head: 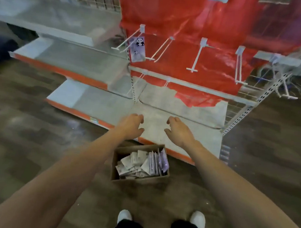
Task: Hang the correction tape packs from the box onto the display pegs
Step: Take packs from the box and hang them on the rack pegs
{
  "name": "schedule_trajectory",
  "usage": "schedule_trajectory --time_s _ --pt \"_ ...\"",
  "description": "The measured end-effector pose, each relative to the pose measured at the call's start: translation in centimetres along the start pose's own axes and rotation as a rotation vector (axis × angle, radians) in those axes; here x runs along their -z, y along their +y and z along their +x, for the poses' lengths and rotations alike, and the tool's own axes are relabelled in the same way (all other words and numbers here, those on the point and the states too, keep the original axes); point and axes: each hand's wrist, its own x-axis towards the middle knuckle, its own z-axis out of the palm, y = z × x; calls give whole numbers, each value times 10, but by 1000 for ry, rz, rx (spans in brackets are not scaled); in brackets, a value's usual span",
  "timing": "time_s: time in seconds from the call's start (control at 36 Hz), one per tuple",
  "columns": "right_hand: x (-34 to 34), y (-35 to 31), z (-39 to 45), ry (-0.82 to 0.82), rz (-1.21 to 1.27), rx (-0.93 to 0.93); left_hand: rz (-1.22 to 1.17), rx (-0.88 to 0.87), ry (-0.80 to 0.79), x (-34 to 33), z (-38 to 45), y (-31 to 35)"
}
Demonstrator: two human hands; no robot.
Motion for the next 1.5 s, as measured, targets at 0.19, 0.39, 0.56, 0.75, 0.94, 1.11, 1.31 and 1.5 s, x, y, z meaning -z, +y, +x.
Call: schedule_trajectory --time_s 0.19,0.39,0.56,0.75,0.94,1.11,1.31,1.5 --pt "-97 -8 -2 -128 82 -131 -47 29 -129 -76 4 -55" --pt "-198 38 32 -258 142 -271 -137 160 -266 -180 49 -89" --pt "-272 76 88 -358 172 -337 -143 239 -381 -258 99 -116" --pt "-358 119 152 -389 186 -394 -247 257 -366 -353 161 -133" --pt "-443 157 190 -425 126 -415 -308 270 -433 -459 210 -138" --pt "-491 183 204 -394 123 -455 -484 340 -421 -524 246 -129" --pt "-506 193 206 -429 119 -404 -823 503 -412 -547 273 -104" --pt "-503 195 210 -514 295 -444 -939 614 -410 -555 278 -102"
